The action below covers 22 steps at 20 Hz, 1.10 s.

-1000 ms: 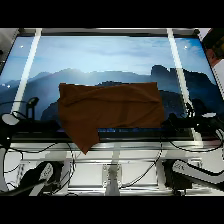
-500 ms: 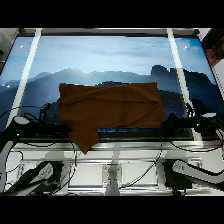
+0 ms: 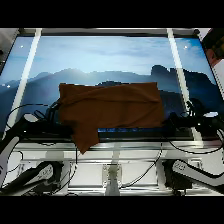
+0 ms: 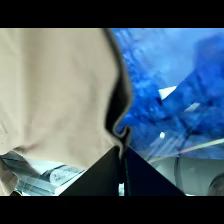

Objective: Fold the clothes and pants, and hang the long-sleeved shirts on hangers.

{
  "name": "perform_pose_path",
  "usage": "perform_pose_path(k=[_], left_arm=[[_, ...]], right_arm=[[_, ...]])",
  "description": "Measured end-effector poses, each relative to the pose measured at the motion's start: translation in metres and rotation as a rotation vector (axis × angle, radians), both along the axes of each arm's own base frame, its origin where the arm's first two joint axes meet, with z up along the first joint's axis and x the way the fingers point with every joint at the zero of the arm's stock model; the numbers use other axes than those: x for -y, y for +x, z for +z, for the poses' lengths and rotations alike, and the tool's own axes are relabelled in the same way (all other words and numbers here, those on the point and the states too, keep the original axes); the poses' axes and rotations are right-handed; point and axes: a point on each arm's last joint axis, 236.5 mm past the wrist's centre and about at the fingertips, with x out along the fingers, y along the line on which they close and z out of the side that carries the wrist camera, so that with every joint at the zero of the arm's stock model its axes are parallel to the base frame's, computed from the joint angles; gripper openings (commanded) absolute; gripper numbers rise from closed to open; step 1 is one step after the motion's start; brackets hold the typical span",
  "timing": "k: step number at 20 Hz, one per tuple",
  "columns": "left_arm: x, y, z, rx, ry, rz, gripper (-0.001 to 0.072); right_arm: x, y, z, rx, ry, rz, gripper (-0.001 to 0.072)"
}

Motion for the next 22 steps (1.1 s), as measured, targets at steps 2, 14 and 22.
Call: perform_pose_path(k=[2, 14, 22], left_arm=[[-0.006, 0.003, 0.010, 0.010, 0.013, -0.035, 0.0012], [-0.028, 0.110, 0.153, 0.437, 0.009, 0.036, 0.0010], [-0.051, 0.226, 0.172, 0.741, 0.047, 0.367, 0.0010]], right_arm=[[0.000, 0.005, 0.012, 0.046, -0.013, 0.007, 0.0015], [-0.032, 0.059, 0.157, 0.558, 0.027, -0.091, 0.0014], [-0.041, 0.138, 0.163, 0.733, -0.167, -0.305, 0.0014]])
